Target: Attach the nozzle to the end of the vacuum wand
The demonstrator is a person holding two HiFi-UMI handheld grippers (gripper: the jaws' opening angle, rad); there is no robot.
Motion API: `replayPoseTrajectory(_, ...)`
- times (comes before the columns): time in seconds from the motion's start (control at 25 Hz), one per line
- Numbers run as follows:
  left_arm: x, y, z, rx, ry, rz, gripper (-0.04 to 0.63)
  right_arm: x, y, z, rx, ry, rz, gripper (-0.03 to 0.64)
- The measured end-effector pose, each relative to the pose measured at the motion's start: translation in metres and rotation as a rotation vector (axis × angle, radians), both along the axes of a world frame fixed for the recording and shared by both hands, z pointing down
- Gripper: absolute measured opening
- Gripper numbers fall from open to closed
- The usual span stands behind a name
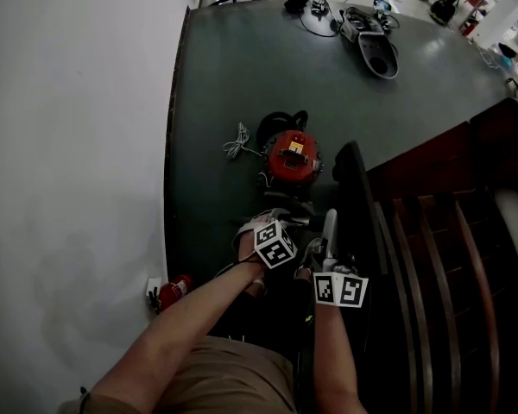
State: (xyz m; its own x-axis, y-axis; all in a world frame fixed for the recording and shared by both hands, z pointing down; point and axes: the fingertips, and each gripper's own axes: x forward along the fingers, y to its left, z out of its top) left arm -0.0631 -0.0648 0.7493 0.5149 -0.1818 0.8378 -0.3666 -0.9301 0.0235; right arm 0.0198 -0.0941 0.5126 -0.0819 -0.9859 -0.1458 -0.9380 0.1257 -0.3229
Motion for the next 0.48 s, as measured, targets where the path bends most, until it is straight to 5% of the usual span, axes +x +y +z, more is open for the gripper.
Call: replayPoseTrajectory(0.48,-0.014,-0.015,-0.001,0.076,-0.084,0.001,0.156,-0.018,-0.021,-0.002,-0.113,0.04,0.045,0.252)
